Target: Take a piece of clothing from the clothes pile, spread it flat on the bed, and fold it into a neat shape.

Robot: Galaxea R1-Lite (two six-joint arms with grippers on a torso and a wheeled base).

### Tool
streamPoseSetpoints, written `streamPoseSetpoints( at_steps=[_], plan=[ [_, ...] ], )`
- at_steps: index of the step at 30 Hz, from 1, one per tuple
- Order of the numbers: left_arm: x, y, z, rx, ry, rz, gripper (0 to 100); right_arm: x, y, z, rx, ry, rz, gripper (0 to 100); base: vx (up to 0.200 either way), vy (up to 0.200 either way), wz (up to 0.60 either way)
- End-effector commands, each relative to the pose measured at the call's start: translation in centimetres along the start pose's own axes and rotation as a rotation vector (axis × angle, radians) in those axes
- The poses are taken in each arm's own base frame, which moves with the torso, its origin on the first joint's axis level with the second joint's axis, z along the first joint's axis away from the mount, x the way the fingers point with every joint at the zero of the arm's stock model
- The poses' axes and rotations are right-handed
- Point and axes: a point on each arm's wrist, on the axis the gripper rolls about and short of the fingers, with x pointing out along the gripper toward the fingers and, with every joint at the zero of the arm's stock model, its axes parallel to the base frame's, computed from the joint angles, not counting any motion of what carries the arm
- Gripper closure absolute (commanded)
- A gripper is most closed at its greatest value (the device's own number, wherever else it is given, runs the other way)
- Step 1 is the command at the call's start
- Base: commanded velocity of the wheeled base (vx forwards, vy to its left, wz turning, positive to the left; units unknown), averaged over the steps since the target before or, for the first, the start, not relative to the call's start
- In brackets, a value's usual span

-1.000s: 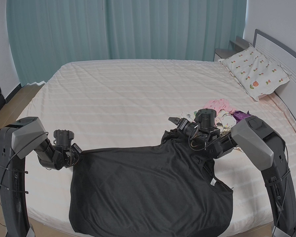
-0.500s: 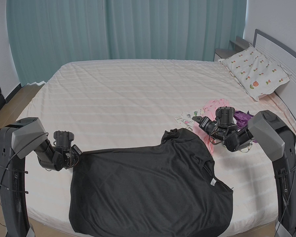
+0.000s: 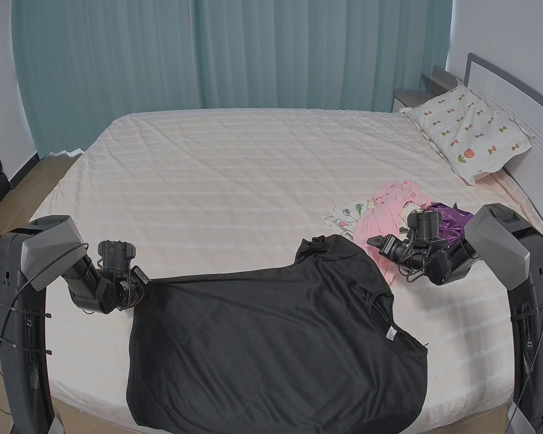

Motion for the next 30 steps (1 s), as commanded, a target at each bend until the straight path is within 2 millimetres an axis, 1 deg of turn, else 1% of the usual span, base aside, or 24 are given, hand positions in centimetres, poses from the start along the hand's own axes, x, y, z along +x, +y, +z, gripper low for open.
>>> streamPoseSetpoints(
  at_steps=[1,2,3,5,6,7,9,10,12,14,15,16,18,19,20,22,23,24,25,27,28,29,30],
  plan=[
    [-0.1,0.0,0.1,-0.001,-0.002,-0.001,100,1.5,-0.7,-1.3,0.000,0.020,-0.011,0,0.000,0.000,0.00],
    [-0.2,-0.1,0.2,-0.002,-0.004,-0.003,100,2.5,-0.6,-1.8,-0.004,0.020,-0.008,0,0.000,0.000,0.00],
    [-0.2,-0.1,0.1,-0.001,-0.004,-0.001,100,2.8,-0.4,-2.1,-0.008,0.017,-0.009,0,0.000,0.000,0.00],
    [-0.2,-0.1,0.2,-0.002,-0.005,-0.002,100,3.7,-0.4,-2.0,-0.010,-0.006,-0.019,0,0.000,0.000,0.00],
    [-0.2,-0.1,0.2,-0.002,-0.005,-0.002,100,4.1,-0.4,-1.8,-0.010,-0.026,-0.025,100,0.000,0.000,0.00],
    [-0.2,-0.1,0.2,-0.002,-0.005,-0.002,100,4.3,-0.4,-1.7,-0.009,-0.038,-0.027,100,0.000,0.000,0.00],
    [-0.2,-0.1,0.2,-0.001,-0.005,0.000,100,5.0,-0.5,-0.1,0.002,-0.122,-0.039,100,0.000,0.000,0.00],
    [-0.2,-0.1,0.2,-0.001,-0.005,0.000,100,5.1,-0.6,0.2,0.004,-0.131,-0.041,100,0.000,0.000,0.00],
    [-0.4,0.0,0.1,-0.001,-0.003,0.002,100,5.0,-1.3,3.2,0.036,-0.223,-0.050,100,0.000,0.000,0.00],
    [-0.4,0.0,0.1,-0.001,-0.003,0.002,100,4.6,-1.7,5.5,0.082,-0.297,-0.045,100,0.000,0.000,0.00],
    [-0.4,0.0,0.1,-0.001,-0.003,0.002,100,4.6,-1.7,5.5,0.082,-0.297,-0.045,100,0.000,0.000,0.00],
    [-0.4,0.0,0.1,-0.001,-0.003,0.002,100,3.6,-2.2,8.8,0.147,-0.391,-0.028,100,0.000,0.000,0.00],
    [-0.4,0.1,0.1,-0.001,-0.002,0.003,100,2.1,-2.6,12.0,0.178,-0.478,-0.006,100,0.000,0.000,0.00],
    [-0.4,0.1,0.1,-0.001,-0.002,0.003,100,1.7,-2.6,12.6,0.181,-0.498,0.000,100,0.000,0.000,0.00],
    [-0.4,0.1,0.1,-0.001,-0.002,0.003,100,0.8,-3.2,14.4,0.188,-0.557,0.012,100,0.000,0.000,0.00],
    [-0.4,0.1,0.0,0.000,0.000,0.005,100,-0.1,-4.4,16.1,0.187,-0.640,0.008,100,0.000,0.000,0.00],
    [-0.4,0.1,0.0,0.000,0.000,0.005,100,-0.4,-4.9,16.9,0.184,-0.685,-0.001,100,0.000,0.000,0.00],
    [-0.4,0.1,0.0,0.000,-0.001,0.006,100,-0.5,-5.1,17.1,0.182,-0.704,-0.007,100,0.000,0.000,0.00],
    [-0.5,0.1,0.1,0.000,-0.004,0.007,100,-0.7,-6.2,17.5,0.181,-0.748,-0.036,100,0.000,0.000,0.00],
    [-0.5,0.1,0.1,0.000,-0.010,0.013,100,-1.0,-7.3,18.1,0.186,-0.771,-0.051,100,0.000,0.000,0.00],
    [-0.5,0.1,0.1,0.000,-0.010,0.013,100,-1.0,-7.3,18.1,0.186,-0.771,-0.051,100,0.000,0.000,0.00],
    [-0.5,0.1,0.1,0.000,-0.012,0.015,100,-0.6,-8.1,17.7,0.170,-0.760,-0.076,100,0.000,0.000,0.00],
    [-0.5,0.1,0.1,0.000,-0.012,0.015,100,-0.6,-8.1,17.7,0.170,-0.760,-0.076,100,0.000,0.000,0.00]
  ],
)
